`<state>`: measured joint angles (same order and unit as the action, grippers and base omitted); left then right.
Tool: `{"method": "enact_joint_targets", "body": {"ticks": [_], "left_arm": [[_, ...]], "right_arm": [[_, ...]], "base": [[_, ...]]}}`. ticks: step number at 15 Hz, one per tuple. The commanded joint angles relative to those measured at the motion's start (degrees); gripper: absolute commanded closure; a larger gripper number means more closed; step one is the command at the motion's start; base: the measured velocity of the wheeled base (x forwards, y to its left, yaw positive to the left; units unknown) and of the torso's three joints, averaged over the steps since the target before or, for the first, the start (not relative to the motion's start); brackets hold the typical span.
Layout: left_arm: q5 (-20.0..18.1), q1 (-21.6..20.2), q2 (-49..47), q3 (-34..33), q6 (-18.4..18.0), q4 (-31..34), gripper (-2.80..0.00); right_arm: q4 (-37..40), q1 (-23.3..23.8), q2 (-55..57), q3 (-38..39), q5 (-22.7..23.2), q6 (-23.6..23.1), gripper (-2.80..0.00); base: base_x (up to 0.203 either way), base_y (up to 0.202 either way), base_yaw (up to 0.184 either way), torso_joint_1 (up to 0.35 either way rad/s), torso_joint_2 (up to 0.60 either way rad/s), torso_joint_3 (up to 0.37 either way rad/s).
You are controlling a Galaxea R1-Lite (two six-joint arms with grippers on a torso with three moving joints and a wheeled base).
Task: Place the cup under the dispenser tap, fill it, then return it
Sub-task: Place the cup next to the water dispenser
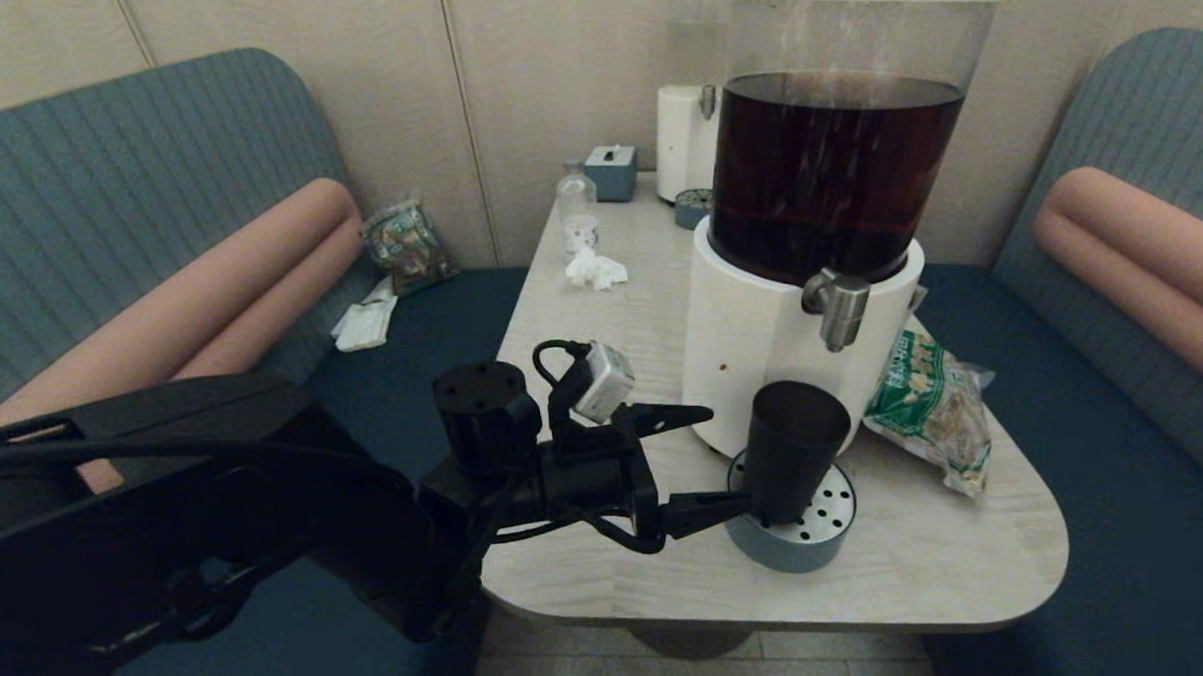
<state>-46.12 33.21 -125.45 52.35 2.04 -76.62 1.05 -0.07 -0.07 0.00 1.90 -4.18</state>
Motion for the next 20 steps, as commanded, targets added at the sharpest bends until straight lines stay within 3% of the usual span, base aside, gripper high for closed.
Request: {"method": "enact_joint_targets", "body": {"ticks": [1, 20], "left_arm": [[-0.02, 1.09, -2.86, 2.09, 0.01, -0.4, -2.8], [1.97, 2.73, -13.26, 13.63, 0.51, -1.52, -2.8]], "right_arm": [[0.01, -0.01, -0.01, 0.09, 0.04, -0.04, 0.0], [0.01, -0.01, -0.01, 0.01, 0.04, -0.04, 0.0]], "base": [[0.0, 0.0, 0.0, 0.0, 0.0, 0.0], [0.0, 0.0, 0.0, 0.0, 0.0, 0.0]]}}
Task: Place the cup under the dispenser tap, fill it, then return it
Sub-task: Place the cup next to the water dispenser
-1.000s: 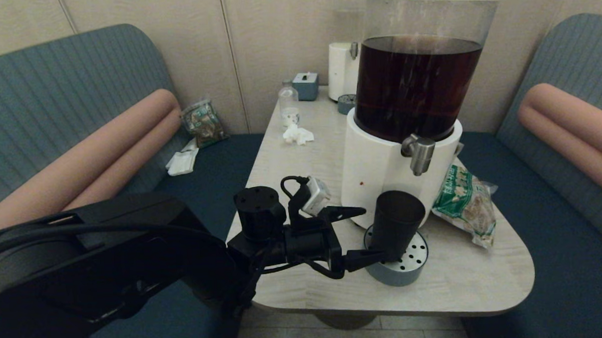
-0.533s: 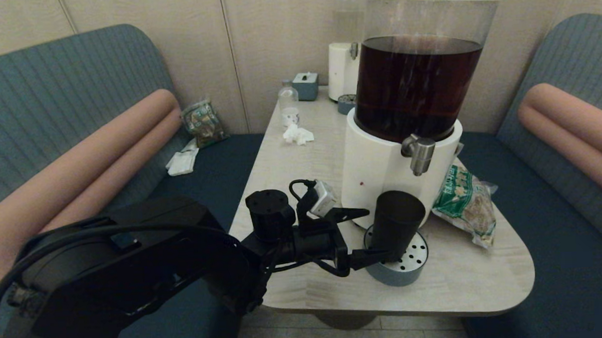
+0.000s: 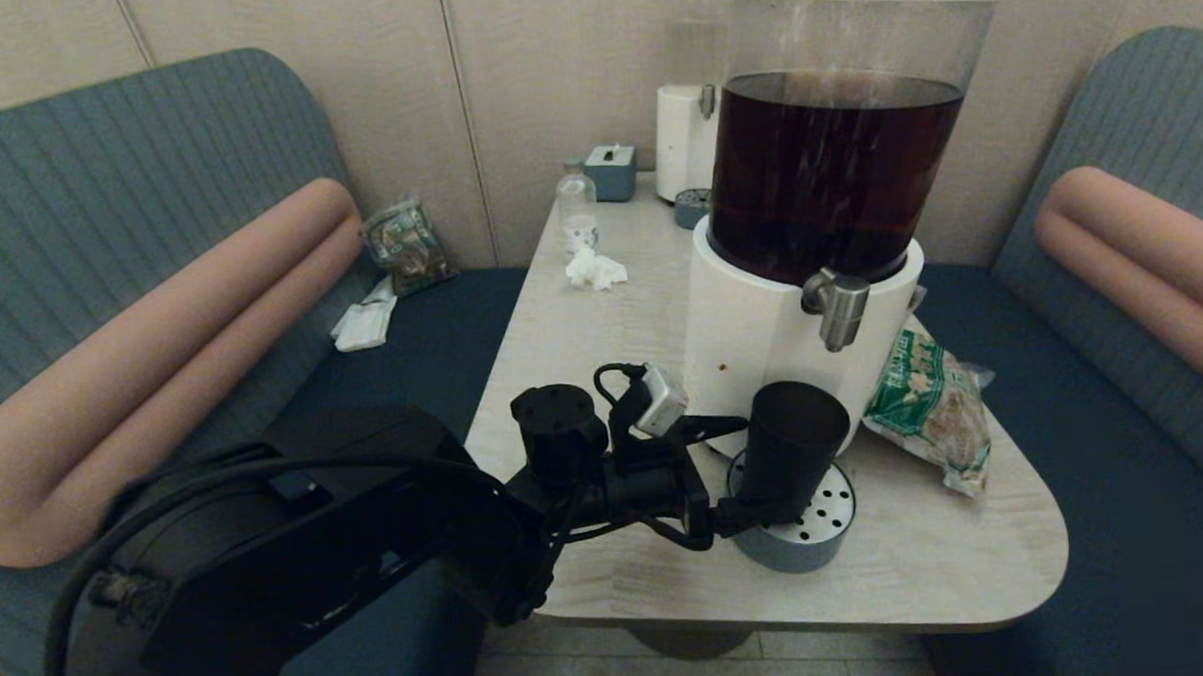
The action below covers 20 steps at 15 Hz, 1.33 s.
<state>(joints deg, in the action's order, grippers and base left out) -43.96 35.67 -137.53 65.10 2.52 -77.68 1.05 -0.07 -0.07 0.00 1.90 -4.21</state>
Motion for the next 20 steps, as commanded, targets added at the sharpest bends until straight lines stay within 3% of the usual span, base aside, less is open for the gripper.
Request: {"method": "enact_joint_targets", "body": {"ticks": [1, 20], "left_arm": [[-0.08, 0.28, -1.6, 1.43, 0.03, -0.46, -2.8], [6.06, 1.6, -6.77, 9.16, 0.82, -0.97, -2.8]], "right_arm": [[0.01, -0.01, -0.01, 0.09, 0.03, -0.01, 0.0], [0.01, -0.01, -0.01, 0.03, 0.03, -0.01, 0.0]], "base": [[0.0, 0.0, 0.0, 0.0, 0.0, 0.0], [0.0, 0.0, 0.0, 0.0, 0.0, 0.0]]}}
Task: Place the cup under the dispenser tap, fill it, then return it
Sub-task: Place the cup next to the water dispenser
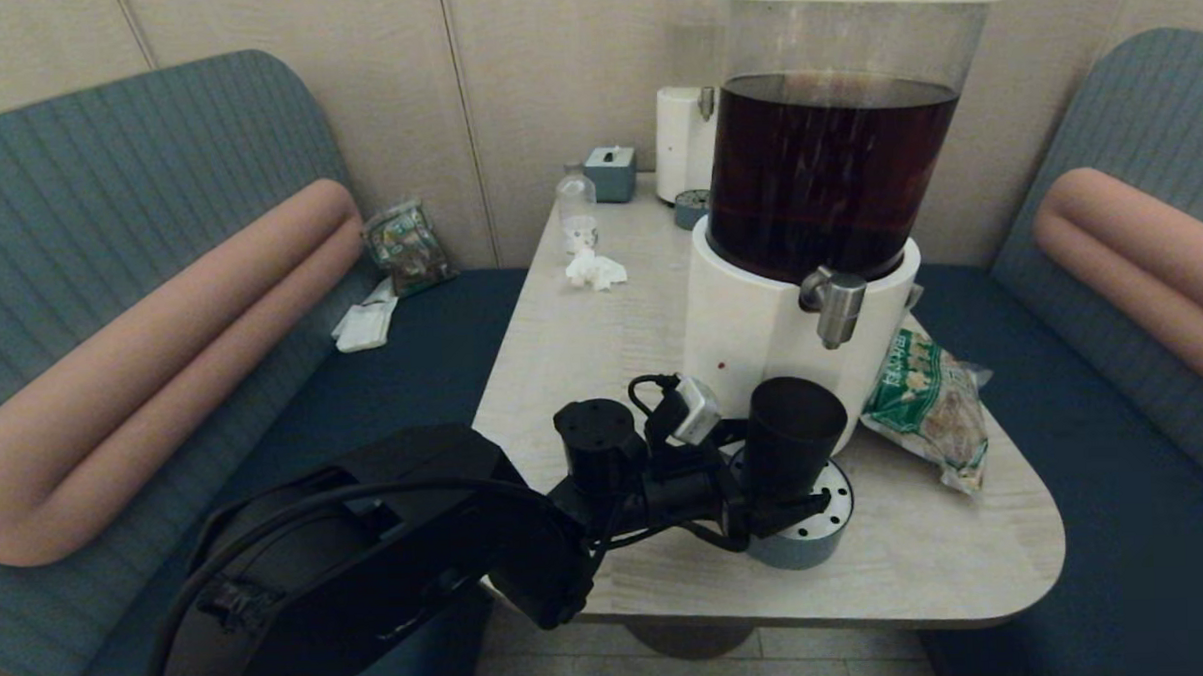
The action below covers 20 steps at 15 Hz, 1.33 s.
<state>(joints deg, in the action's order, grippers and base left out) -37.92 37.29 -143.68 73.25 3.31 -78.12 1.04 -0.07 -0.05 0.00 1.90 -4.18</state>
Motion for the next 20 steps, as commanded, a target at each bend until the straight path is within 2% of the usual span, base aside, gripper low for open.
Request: {"method": "enact_joint_targets", "body": {"ticks": [1, 11, 12, 20], "left_arm": [[0.04, -0.03, -0.77, 1.13, 0.03, -0.54, -2.8], [1.53, -0.03, -2.04, 2.42, 0.99, -0.54, -2.8], [1.54, 0.06, -2.04, 2.42, 1.26, -0.54, 0.0], [1.54, 0.52, -1.92, 1.76, 1.63, -1.4, 0.0]], "right_arm": [[0.02, -0.01, -0.04, 0.0, 0.03, -0.04, 0.0], [0.02, -0.01, -0.04, 0.09, 0.03, -0.04, 0.0], [0.02, -0.01, -0.04, 0.09, 0.03, -0.04, 0.0], [0.02, -0.01, -0.04, 0.05, 0.03, -0.04, 0.0]], "base": [[0.0, 0.0, 0.0, 0.0, 0.0, 0.0], [0.0, 0.0, 0.0, 0.0, 0.0, 0.0], [0.0, 0.0, 0.0, 0.0, 0.0, 0.0], [0.0, 0.0, 0.0, 0.0, 0.0, 0.0]]}}
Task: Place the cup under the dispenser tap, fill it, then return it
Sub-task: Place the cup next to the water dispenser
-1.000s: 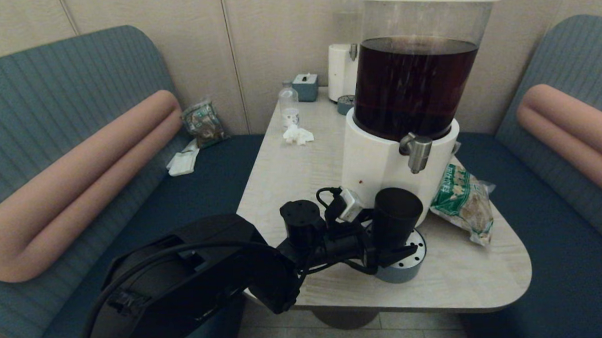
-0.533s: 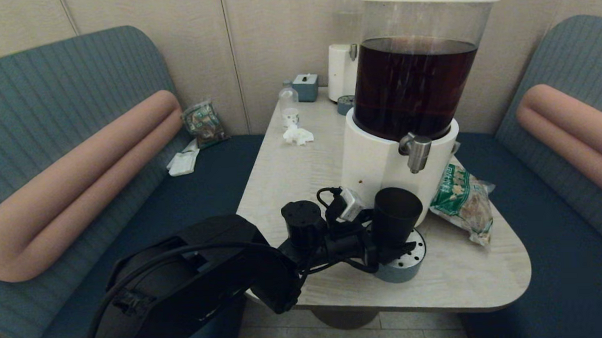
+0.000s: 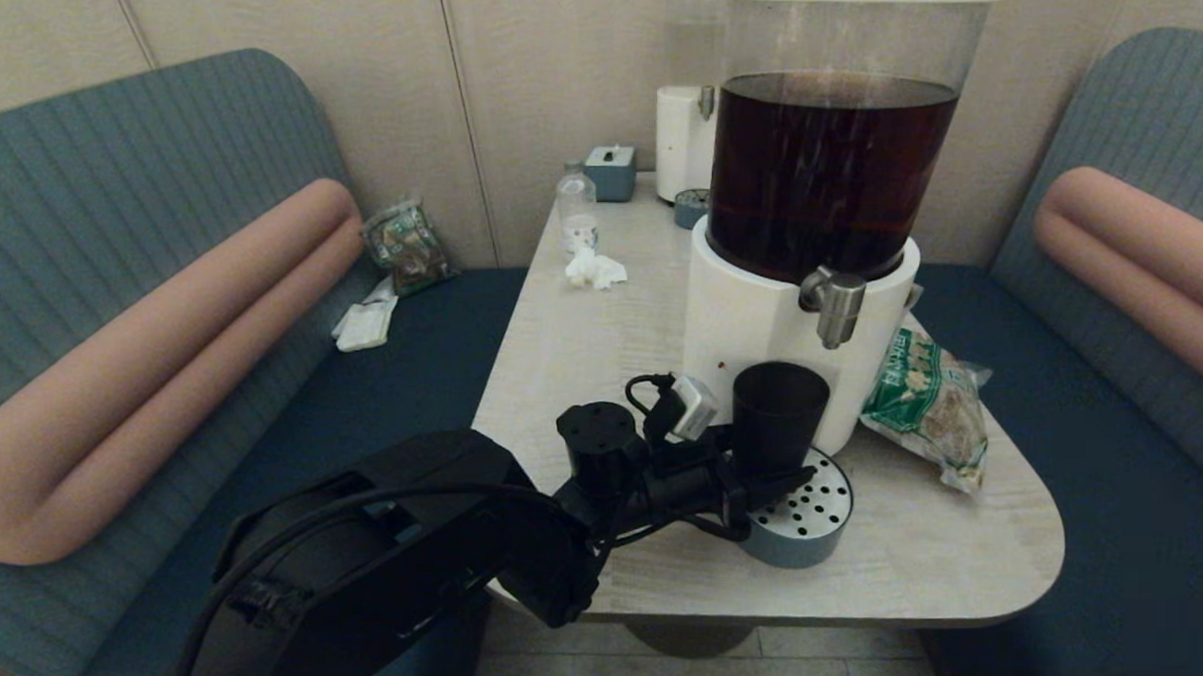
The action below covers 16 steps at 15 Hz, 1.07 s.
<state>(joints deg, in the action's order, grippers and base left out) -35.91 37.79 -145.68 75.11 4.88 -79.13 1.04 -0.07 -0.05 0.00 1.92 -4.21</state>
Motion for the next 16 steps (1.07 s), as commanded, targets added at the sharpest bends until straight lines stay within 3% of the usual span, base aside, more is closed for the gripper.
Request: {"method": "enact_joint_targets", "body": {"ticks": [1, 16], "left_arm": [[-0.51, 0.18, 0.38, -1.03, 0.12, -0.87, 0.0], [-0.24, -0.83, 15.87, -18.64, 1.62, -4.41, 0.0]], "right_arm": [[0.01, -0.01, -0.04, 0.09, 0.02, -0.01, 0.0], [0.01, -0.01, -0.04, 0.09, 0.02, -0.01, 0.0]], "base": [[0.0, 0.0, 0.0, 0.0, 0.0, 0.0], [0.0, 0.0, 0.0, 0.0, 0.0, 0.0]]}}
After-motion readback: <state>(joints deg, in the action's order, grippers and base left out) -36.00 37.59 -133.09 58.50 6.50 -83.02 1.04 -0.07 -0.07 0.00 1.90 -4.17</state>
